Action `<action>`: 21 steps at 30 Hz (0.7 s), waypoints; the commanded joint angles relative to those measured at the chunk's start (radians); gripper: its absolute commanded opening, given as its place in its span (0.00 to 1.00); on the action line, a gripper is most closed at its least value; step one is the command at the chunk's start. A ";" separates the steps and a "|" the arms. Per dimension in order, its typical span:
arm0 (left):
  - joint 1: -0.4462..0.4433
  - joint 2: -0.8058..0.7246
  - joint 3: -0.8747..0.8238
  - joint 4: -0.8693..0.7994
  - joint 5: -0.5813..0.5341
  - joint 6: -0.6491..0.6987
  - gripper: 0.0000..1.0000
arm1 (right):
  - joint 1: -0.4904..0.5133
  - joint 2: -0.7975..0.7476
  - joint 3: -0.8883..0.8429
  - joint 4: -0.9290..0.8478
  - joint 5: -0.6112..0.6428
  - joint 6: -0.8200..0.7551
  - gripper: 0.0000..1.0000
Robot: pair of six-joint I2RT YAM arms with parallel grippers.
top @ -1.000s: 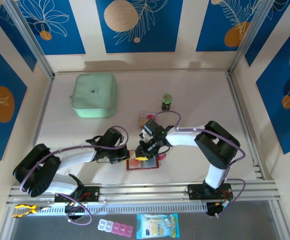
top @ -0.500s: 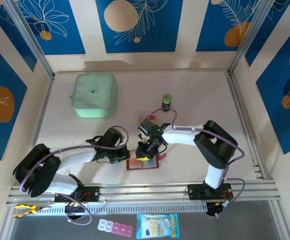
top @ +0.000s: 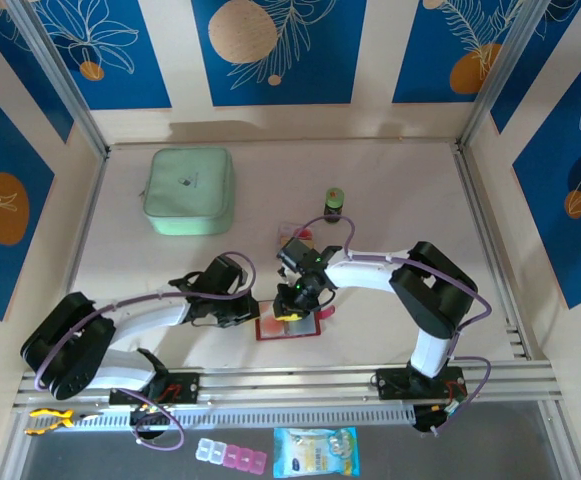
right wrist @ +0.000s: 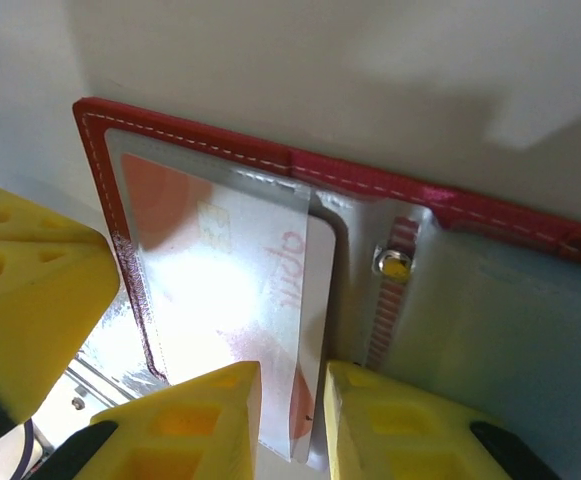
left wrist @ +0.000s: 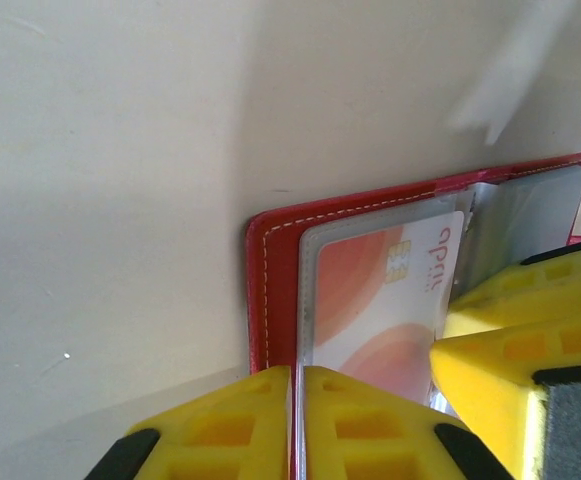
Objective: Take the credit cards out of the card holder
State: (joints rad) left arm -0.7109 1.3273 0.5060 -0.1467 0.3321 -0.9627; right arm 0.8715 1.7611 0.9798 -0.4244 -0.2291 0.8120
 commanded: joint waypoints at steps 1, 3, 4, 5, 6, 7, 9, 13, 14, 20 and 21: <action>0.002 0.014 0.015 -0.007 0.012 0.015 0.10 | 0.005 -0.037 -0.009 -0.012 0.007 0.002 0.25; 0.004 0.029 0.013 0.005 0.018 0.014 0.10 | 0.006 -0.043 -0.012 -0.005 0.002 0.007 0.25; 0.003 0.036 0.014 0.010 0.018 0.013 0.10 | 0.006 -0.044 -0.013 -0.004 0.000 0.009 0.25; 0.003 0.039 0.014 0.009 0.020 0.014 0.10 | 0.006 -0.045 -0.015 -0.002 -0.002 0.010 0.25; 0.002 0.045 0.013 0.009 0.019 0.015 0.10 | 0.006 -0.047 -0.016 0.000 -0.004 0.012 0.25; 0.003 0.048 0.011 0.006 0.019 0.015 0.10 | 0.006 -0.050 -0.016 0.001 -0.006 0.013 0.25; 0.003 0.050 0.012 -0.004 0.014 0.019 0.10 | 0.006 -0.051 -0.019 0.005 -0.012 0.014 0.25; 0.003 0.051 0.012 -0.022 0.005 0.025 0.12 | 0.007 -0.053 -0.021 0.020 -0.025 0.021 0.25; 0.004 0.050 0.013 -0.026 0.003 0.025 0.12 | 0.007 -0.051 -0.022 0.024 -0.028 0.021 0.25; 0.002 0.050 0.015 -0.031 0.002 0.028 0.12 | 0.008 -0.023 -0.018 0.034 -0.040 0.023 0.24; 0.003 0.050 0.014 -0.033 0.002 0.029 0.12 | 0.007 -0.018 -0.019 0.038 -0.044 0.023 0.24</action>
State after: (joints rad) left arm -0.7109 1.3647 0.5064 -0.1390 0.3328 -0.9592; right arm 0.8715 1.7412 0.9726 -0.3943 -0.2405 0.8207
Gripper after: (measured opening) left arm 0.119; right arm 0.243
